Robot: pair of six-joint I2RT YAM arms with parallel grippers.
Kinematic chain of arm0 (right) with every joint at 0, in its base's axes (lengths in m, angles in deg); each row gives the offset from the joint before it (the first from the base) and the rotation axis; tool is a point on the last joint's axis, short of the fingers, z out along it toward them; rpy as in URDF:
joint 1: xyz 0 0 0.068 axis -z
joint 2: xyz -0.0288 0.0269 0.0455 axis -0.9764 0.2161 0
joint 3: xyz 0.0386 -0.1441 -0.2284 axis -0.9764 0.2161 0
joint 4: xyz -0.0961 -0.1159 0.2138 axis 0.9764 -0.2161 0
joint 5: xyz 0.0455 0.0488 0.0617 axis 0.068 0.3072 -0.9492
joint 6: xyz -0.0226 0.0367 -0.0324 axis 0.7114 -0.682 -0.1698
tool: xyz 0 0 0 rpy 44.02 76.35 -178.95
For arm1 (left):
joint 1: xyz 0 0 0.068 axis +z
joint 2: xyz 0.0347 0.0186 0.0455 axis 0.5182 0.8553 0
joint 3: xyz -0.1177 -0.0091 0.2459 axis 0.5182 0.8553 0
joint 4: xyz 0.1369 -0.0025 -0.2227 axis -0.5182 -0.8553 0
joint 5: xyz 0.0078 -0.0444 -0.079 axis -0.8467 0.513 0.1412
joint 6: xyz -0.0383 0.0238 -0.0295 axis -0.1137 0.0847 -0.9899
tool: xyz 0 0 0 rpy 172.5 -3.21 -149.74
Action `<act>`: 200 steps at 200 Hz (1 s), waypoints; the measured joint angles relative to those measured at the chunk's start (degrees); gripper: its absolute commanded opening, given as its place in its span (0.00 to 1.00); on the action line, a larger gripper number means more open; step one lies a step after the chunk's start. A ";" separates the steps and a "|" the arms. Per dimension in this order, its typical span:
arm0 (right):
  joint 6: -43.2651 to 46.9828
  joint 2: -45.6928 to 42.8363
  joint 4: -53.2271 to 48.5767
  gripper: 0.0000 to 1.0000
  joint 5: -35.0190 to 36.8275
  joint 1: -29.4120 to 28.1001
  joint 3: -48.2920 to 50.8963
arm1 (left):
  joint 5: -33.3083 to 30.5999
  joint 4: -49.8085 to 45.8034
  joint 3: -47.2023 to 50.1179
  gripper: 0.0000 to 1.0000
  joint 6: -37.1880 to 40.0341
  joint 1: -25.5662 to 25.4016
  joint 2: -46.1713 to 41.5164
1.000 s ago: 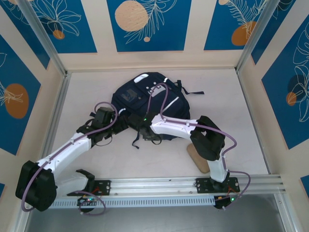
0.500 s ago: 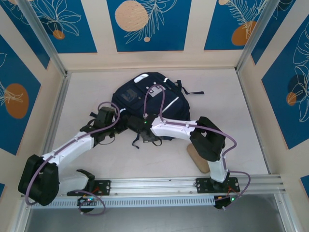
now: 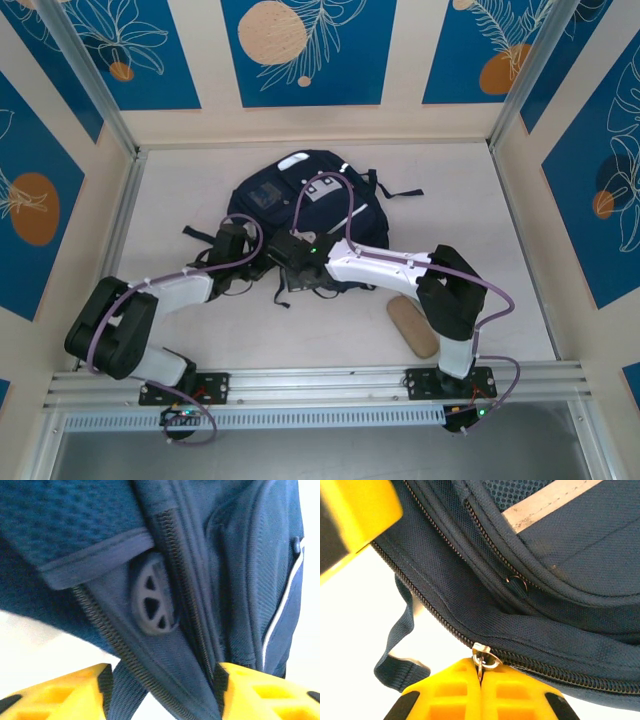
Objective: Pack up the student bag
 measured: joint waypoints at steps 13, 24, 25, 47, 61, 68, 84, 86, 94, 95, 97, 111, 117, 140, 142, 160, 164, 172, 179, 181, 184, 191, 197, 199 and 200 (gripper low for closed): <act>0.11 -0.02 0.28 0.00 -0.87 0.17 0.02 | -0.02 0.46 0.00 0.40 0.02 0.00 0.26; 0.20 -0.02 0.28 0.00 -1.36 0.39 0.02 | -0.26 0.46 0.00 0.31 -0.33 0.00 0.39; 0.20 -0.02 0.28 0.00 -1.40 0.42 0.02 | -0.26 0.48 0.00 0.31 -0.22 0.00 0.39; 0.22 -0.02 0.13 0.00 -2.58 0.90 0.04 | -0.87 0.13 -0.09 0.21 0.79 0.00 1.29; 0.44 -0.11 -0.17 0.00 -3.32 1.22 0.46 | -1.20 -0.57 -0.46 0.14 1.64 0.00 1.90; 0.66 -0.28 -0.31 0.00 -3.72 1.42 0.96 | -1.33 -1.01 -0.79 0.11 2.14 0.00 2.05; 1.16 -1.57 -0.50 0.00 -4.15 2.03 3.04 | -1.77 -2.34 -1.66 0.03 3.28 -0.02 2.25; 1.25 -1.86 -0.48 0.00 -4.24 2.16 3.41 | -1.77 -2.64 -1.79 0.02 3.69 -0.04 2.32; 1.68 -2.89 -0.74 0.00 -4.48 2.51 4.68 | -1.84 -3.34 -2.23 0.00 4.37 -0.07 2.47; 1.70 -3.06 -0.85 0.00 -4.57 2.58 4.87 | -1.84 -3.37 -2.27 0.00 4.28 -0.07 2.47; 1.73 -3.32 -0.94 0.00 -4.52 2.69 5.09 | -1.92 -3.65 -2.40 0.00 4.37 -0.07 2.51; 2.19 -5.73 -1.95 0.00 -4.52 3.72 7.21 | -2.23 -5.05 -3.19 0.00 5.70 -0.17 2.64; 2.36 -6.80 -2.47 0.00 -4.48 4.22 8.09 | -2.29 -5.66 -3.56 0.00 6.19 -0.17 2.69; 2.75 -10.64 -4.57 0.00 -3.45 6.69 10.97 | -3.04 -8.50 -5.18 0.00 8.24 -0.20 2.75; 2.78 -10.86 -4.66 0.00 -3.41 6.82 11.15 | -3.13 -8.66 -5.27 0.00 8.33 -0.20 2.75; 2.99 -12.81 -5.49 0.00 -3.08 9.11 13.18 | -4.17 -10.49 -6.19 0.00 9.75 -0.15 2.75; 3.10 -13.11 -5.62 0.00 -3.10 9.57 13.60 | -4.44 -10.84 -6.32 0.00 10.12 -0.15 2.75; 3.63 -13.42 -5.81 0.00 -3.41 10.12 14.03 | -5.16 -11.74 -6.62 0.05 10.60 -0.09 2.71; 4.24 -13.42 -5.60 0.00 -4.07 10.56 14.23 | -5.66 -12.35 -6.78 0.12 10.88 0.02 2.51; 4.39 -13.42 -5.44 0.00 -4.22 10.60 14.25 | -5.79 -12.57 -6.80 0.14 10.93 0.04 2.45; 4.76 -13.38 -5.14 0.00 -4.74 10.69 14.25 | -5.99 -12.87 -6.84 0.18 11.06 0.13 2.32; 5.53 -13.29 -4.48 0.00 -5.90 10.64 14.25 | -6.73 -13.64 -6.88 0.26 11.52 0.37 1.88; 6.40 -13.22 -3.76 0.00 -7.30 10.47 14.23 | -7.67 -14.71 -6.88 0.31 11.98 0.85 1.16; 6.93 -13.11 -3.45 0.00 -8.07 10.34 14.23 | -7.93 -15.10 -6.88 0.32 12.41 1.05 0.83; 7.10 -13.09 -3.28 0.00 -8.35 10.29 14.23 | -8.07 -15.26 -6.88 0.33 12.24 1.11 0.74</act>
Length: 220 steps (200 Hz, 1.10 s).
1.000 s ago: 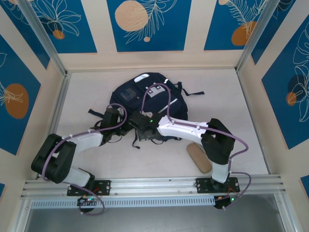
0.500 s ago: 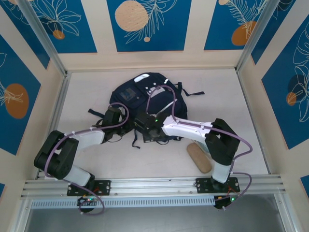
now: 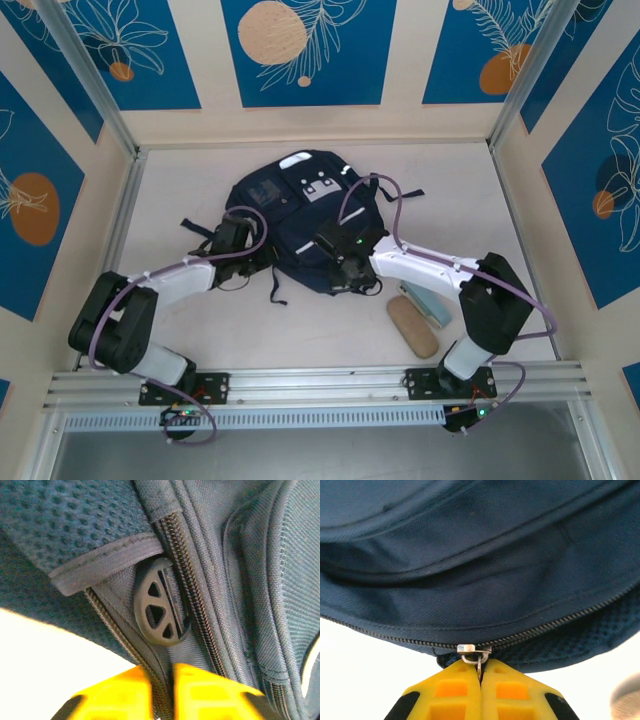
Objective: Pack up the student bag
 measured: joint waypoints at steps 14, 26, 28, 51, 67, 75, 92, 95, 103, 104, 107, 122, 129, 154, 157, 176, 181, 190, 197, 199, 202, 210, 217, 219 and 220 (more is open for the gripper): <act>2.54 1.05 3.32 0.00 -4.94 -0.74 -0.09 | -2.60 -2.82 0.00 0.45 0.85 1.88 -2.40; 4.46 2.97 6.67 0.00 -9.75 -1.68 -0.85 | -4.92 -5.62 -0.02 0.50 1.97 3.50 -5.25; 4.72 3.39 7.06 0.00 -10.54 -1.84 -1.14 | -5.20 -6.05 -0.02 0.51 1.77 3.74 -5.70; 6.62 9.20 12.74 0.00 -19.26 -3.67 -6.60 | -7.67 -11.72 -0.02 0.62 3.10 6.34 -11.32; 6.80 13.09 16.52 0.00 -23.69 -4.44 -11.08 | -8.35 -15.52 -0.02 0.66 3.69 8.44 -15.28; 6.78 14.91 17.97 0.00 -25.29 -4.70 -13.27 | -8.35 -17.27 -0.02 0.68 3.61 9.46 -17.16; 6.58 18.29 20.13 0.00 -27.54 -4.79 -17.18 | -8.22 -20.48 0.00 0.70 2.91 11.08 -20.85; 6.56 18.88 20.44 0.00 -27.89 -4.79 -17.86 | -8.07 -20.83 0.00 0.71 2.82 11.28 -21.40; 6.36 20.04 20.94 0.00 -28.44 -4.79 -18.97 | -7.72 -21.55 0.17 0.71 2.25 11.65 -22.80; 6.34 20.13 21.00 0.00 -28.48 -4.79 -19.06 | -7.65 -21.66 0.22 0.71 2.10 11.69 -23.04; 6.32 20.46 21.11 0.00 -28.70 -4.79 -19.37 | -7.43 -21.81 0.35 0.71 1.75 11.74 -23.52; 5.95 21.38 21.49 0.00 -29.20 -4.79 -20.02 | -5.66 -21.92 1.27 0.71 -0.28 11.98 -25.16; 5.88 21.46 21.44 0.00 -29.31 -4.79 -20.04 | -4.52 -21.68 1.86 0.70 -1.36 12.02 -25.40; 5.46 21.46 21.44 0.00 -29.42 -4.76 -20.04 | -0.44 -19.30 4.81 0.66 -6.03 12.02 -24.48; 5.46 21.46 21.44 0.00 -29.42 -4.76 -20.04 | -0.02 -19.02 5.14 0.65 -6.34 12.02 -24.30; 5.20 21.46 21.44 0.00 -29.42 -4.76 -20.04 | 1.90 -17.49 6.71 0.65 -9.29 12.02 -22.58; 5.07 21.46 21.44 0.00 -29.44 -4.76 -20.04 | 2.34 -17.05 6.91 0.64 -9.62 12.02 -22.10; 5.05 21.46 21.44 0.00 -29.59 -4.76 -20.04 | 2.99 -16.22 7.10 0.64 -10.29 12.02 -21.18; 5.05 21.46 21.44 0.00 -29.86 -4.76 -20.04 | 3.56 -15.54 7.13 0.64 -10.80 12.02 -20.50; 5.05 21.46 21.44 0.00 -29.88 -4.76 -20.04 | 3.69 -15.34 7.13 0.64 -10.84 12.02 -20.31; 5.07 21.46 21.44 0.00 -29.92 -4.76 -20.04 | 3.98 -15.02 7.13 0.63 -11.06 12.02 -19.98; 5.07 21.46 21.42 0.00 -30.05 -4.79 -20.04 | 4.52 -14.14 7.13 0.61 -11.26 12.02 -19.26; 5.07 21.46 21.40 0.00 -30.10 -4.79 -20.04 | 4.96 -13.42 7.13 0.59 -11.43 12.02 -18.62; 5.07 21.46 21.38 0.00 -30.10 -4.79 -20.04 | 5.09 -13.16 7.13 0.59 -11.45 12.00 -18.43; 5.07 21.46 21.38 0.00 -30.10 -4.79 -20.04 | 5.20 -13.00 7.13 0.59 -11.56 12.02 -18.25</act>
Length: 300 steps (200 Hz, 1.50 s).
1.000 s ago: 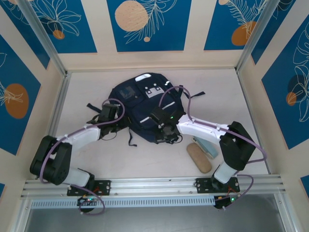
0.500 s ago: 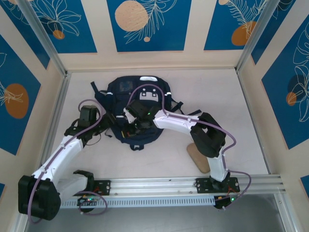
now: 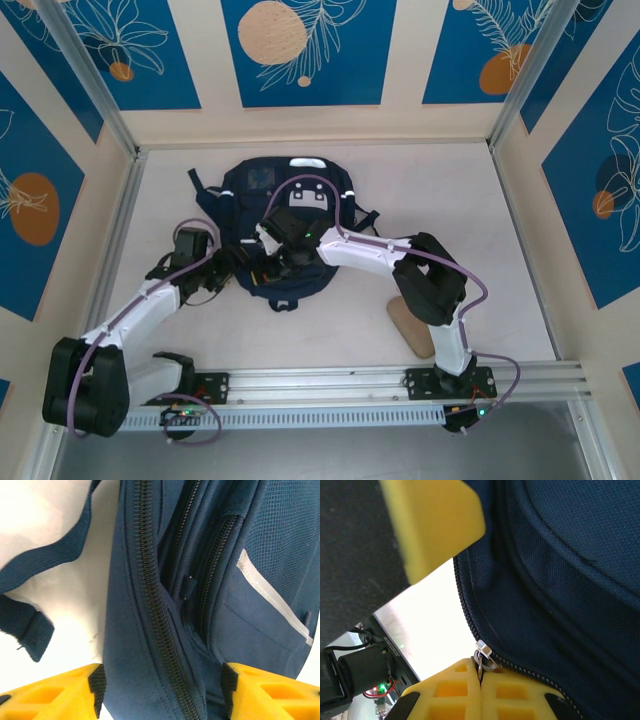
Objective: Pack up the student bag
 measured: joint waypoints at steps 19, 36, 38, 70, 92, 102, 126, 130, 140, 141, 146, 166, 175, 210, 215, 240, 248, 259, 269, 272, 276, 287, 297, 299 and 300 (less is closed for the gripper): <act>0.00 0.00 -0.31 0.00 0.00 -0.07 0.00 | 0.76 1.27 0.00 0.52 -0.42 0.00 1.88; 0.02 0.00 -1.09 0.00 0.09 -0.22 -0.17 | 0.94 1.79 0.00 0.38 -0.50 0.00 3.10; 0.02 0.00 -1.27 0.00 0.09 -0.22 -0.24 | 0.96 1.81 0.00 0.36 -0.57 0.00 3.17; 0.04 -0.04 -4.85 0.00 1.95 -0.70 -1.18 | 1.01 1.90 -0.02 0.17 0.59 -0.02 5.09; 0.04 -0.83 -8.96 0.00 5.01 -0.83 -1.18 | 0.92 2.01 0.00 0.10 1.29 -0.02 6.34; 0.04 -1.92 -10.99 0.00 7.23 -0.87 -0.90 | 0.76 2.01 -0.02 0.07 1.64 -0.02 6.49; -0.04 -6.32 -15.93 0.00 13.55 -0.92 2.21 | 0.42 1.84 0.00 0.04 2.56 -0.04 6.49; -0.17 -7.17 -16.52 0.00 14.75 -0.92 2.93 | 0.31 1.81 -0.02 0.04 2.75 -0.04 6.49; -0.52 -9.57 -17.81 0.00 17.75 -0.90 5.25 | 0.26 1.79 -0.04 0.03 2.97 -0.07 6.49; -0.63 -9.90 -17.99 0.00 18.27 -0.87 5.57 | 0.26 1.77 -0.04 0.03 3.06 -0.07 6.49; -0.81 -10.78 -18.40 0.00 19.41 -0.85 6.51 | 0.26 1.77 -0.04 0.03 3.21 -0.07 6.49; -2.08 -13.62 -19.54 0.00 24.41 -0.24 9.57 | 0.24 1.55 -0.17 0.03 3.85 -0.09 6.49; -2.62 -14.32 -19.65 0.00 25.97 0.42 10.67 | 0.17 1.27 -0.39 0.04 4.04 -0.13 6.45; -2.49 -14.99 -18.36 0.00 26.67 2.45 12.98 | -1.29 -2.54 -2.80 0.28 8.15 -0.17 6.29; -2.25 -14.99 -18.16 0.00 26.36 2.49 13.05 | -1.99 -3.89 -3.82 0.32 8.76 -0.09 6.29; -0.24 -14.97 -15.69 0.00 22.84 2.05 13.03 | -5.81 -9.84 -9.20 0.51 13.66 0.07 5.84; 0.33 -14.97 -14.84 0.00 21.59 1.73 12.92 | -6.56 -11.39 -10.43 0.56 14.73 0.09 5.22; 1.01 -14.95 -13.07 0.00 19.30 1.01 12.68 | -7.41 -13.53 -11.58 0.61 15.89 0.11 4.04; 1.36 -14.67 -11.26 0.00 16.94 0.24 12.07 | -7.72 -15.32 -12.20 0.65 16.28 0.11 2.75; 1.42 -14.49 -10.69 0.00 16.15 0.04 11.82 | -7.80 -15.87 -12.31 0.66 16.44 0.11 2.34; 1.53 -14.25 -9.97 0.00 15.34 -0.17 11.47 | -7.80 -16.46 -12.44 0.67 16.35 0.11 1.70; 1.55 -13.07 -8.13 0.00 12.85 -0.79 9.99 | -7.78 -17.73 -12.48 0.69 15.87 0.11 0.24; 1.55 -11.74 -6.49 0.00 10.97 -1.11 8.57 | -7.56 -18.86 -12.48 0.71 15.45 0.11 -1.09; 1.57 -11.43 -6.19 0.00 10.56 -1.20 8.24 | -7.45 -19.02 -12.48 0.71 15.41 0.11 -1.38; 1.57 -11.34 -6.10 0.00 10.45 -1.20 8.15 | -7.39 -19.08 -12.48 0.71 15.34 0.11 -1.46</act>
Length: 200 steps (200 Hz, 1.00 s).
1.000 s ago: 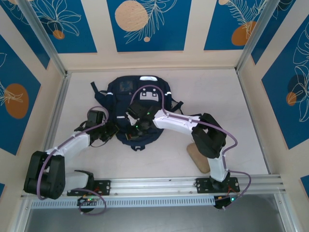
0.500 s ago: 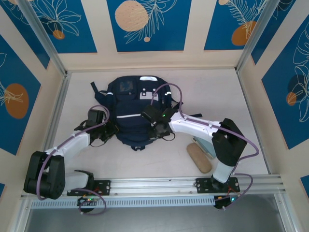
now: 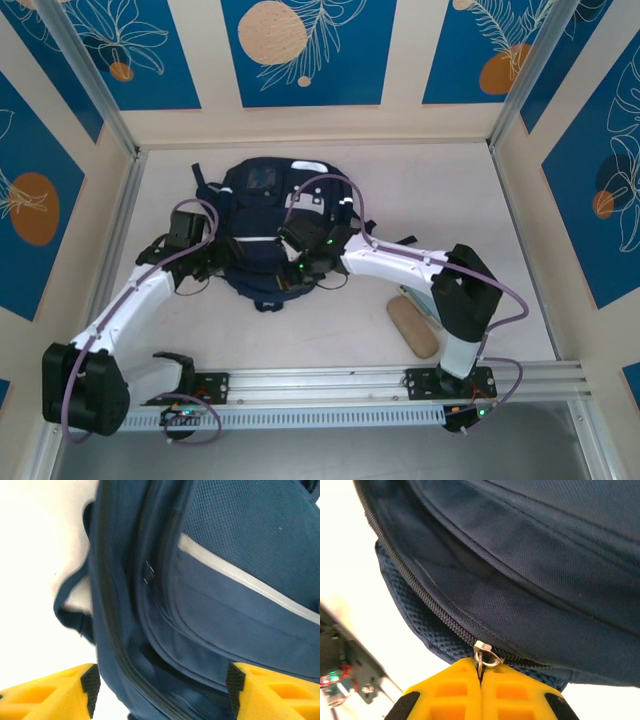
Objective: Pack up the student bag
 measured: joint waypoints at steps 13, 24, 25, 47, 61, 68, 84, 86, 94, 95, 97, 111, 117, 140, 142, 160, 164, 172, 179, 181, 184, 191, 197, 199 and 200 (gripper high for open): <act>0.04 1.77 1.62 0.00 -1.75 -0.37 -1.84 | 0.76 -0.63 0.00 0.71 -1.44 0.00 -1.62; 0.15 3.23 2.45 0.00 -2.73 -0.61 -3.32 | 1.60 -0.59 0.11 0.72 -2.99 0.00 -2.80; 0.15 3.45 2.56 0.00 -2.89 -0.63 -3.50 | 1.64 -0.59 0.13 0.72 -3.13 0.00 -2.86; 0.22 5.44 3.93 0.00 -4.22 -0.63 -4.94 | 3.82 -0.09 1.20 0.71 -6.49 0.00 -4.63; 0.22 6.23 4.59 0.00 -4.74 -0.63 -5.25 | 5.25 0.00 1.70 0.70 -8.52 0.00 -4.76; 0.22 6.56 4.87 0.00 -4.87 -0.63 -5.29 | 5.68 0.04 1.81 0.69 -9.11 0.02 -4.66; 0.20 7.15 5.09 0.00 -4.98 -0.70 -5.29 | 6.23 0.26 1.99 0.68 -10.58 0.04 -4.42; 0.20 7.19 5.14 0.00 -5.01 -0.70 -5.29 | 6.27 0.33 2.08 0.68 -10.80 0.04 -4.39; 0.20 7.41 5.31 0.00 -5.05 -0.72 -5.29 | 6.49 0.72 2.38 0.67 -11.54 0.04 -4.39; 0.20 7.45 5.33 0.00 -5.05 -0.72 -5.29 | 6.51 0.85 2.47 0.67 -11.63 0.04 -4.39; 0.20 7.50 5.35 0.00 -5.05 -0.72 -5.29 | 6.54 0.92 2.54 0.66 -11.63 0.04 -4.39; 0.20 7.76 5.66 0.00 -5.07 -0.72 -5.29 | 6.62 1.36 3.26 0.65 -12.57 0.04 -4.20; 0.20 7.85 5.77 0.00 -5.07 -0.72 -5.29 | 6.60 1.31 3.48 0.65 -12.98 0.04 -4.00; 0.17 8.28 5.92 0.00 -5.25 -0.72 -5.49 | 6.23 1.07 4.72 0.64 -13.60 0.04 -3.17; 0.20 8.33 5.95 0.00 -5.27 -0.72 -5.49 | 6.12 1.07 4.81 0.64 -13.60 0.04 -3.17; 0.20 8.39 6.01 0.00 -5.53 -0.72 -5.49 | 5.44 1.16 6.12 0.62 -14.23 0.09 -3.17; 0.20 8.39 6.03 0.00 -5.60 -0.74 -5.49 | 5.31 1.22 6.45 0.61 -14.43 0.09 -3.17; 0.20 8.39 6.05 0.00 -5.90 -0.85 -5.49 | 5.20 1.68 7.08 0.58 -14.86 0.09 -3.17; 0.20 8.41 6.03 0.00 -6.21 -0.83 -5.49 | 5.20 2.34 7.65 0.55 -15.23 0.09 -3.13; 0.20 8.44 6.05 0.00 -6.43 -0.83 -5.49 | 5.22 2.54 7.85 0.54 -15.41 0.11 -3.08; 0.20 8.44 6.05 0.00 -6.69 -0.83 -5.49 | 5.25 2.82 8.04 0.53 -15.41 0.11 -3.04; 0.15 8.44 6.10 0.00 -7.76 -0.83 -5.49 | 5.31 3.65 8.50 0.51 -16.04 0.11 -2.64; 0.13 8.44 6.23 0.00 -8.61 -0.83 -5.49 | 5.51 4.46 8.85 0.50 -16.33 0.11 -2.23; 0.13 8.46 6.29 0.00 -8.98 -0.83 -5.49 | 5.55 4.70 8.96 0.49 -16.59 0.11 -2.01; 0.13 8.44 6.29 0.00 -9.09 -0.83 -5.49 | 5.57 4.81 8.98 0.49 -16.59 0.11 -1.95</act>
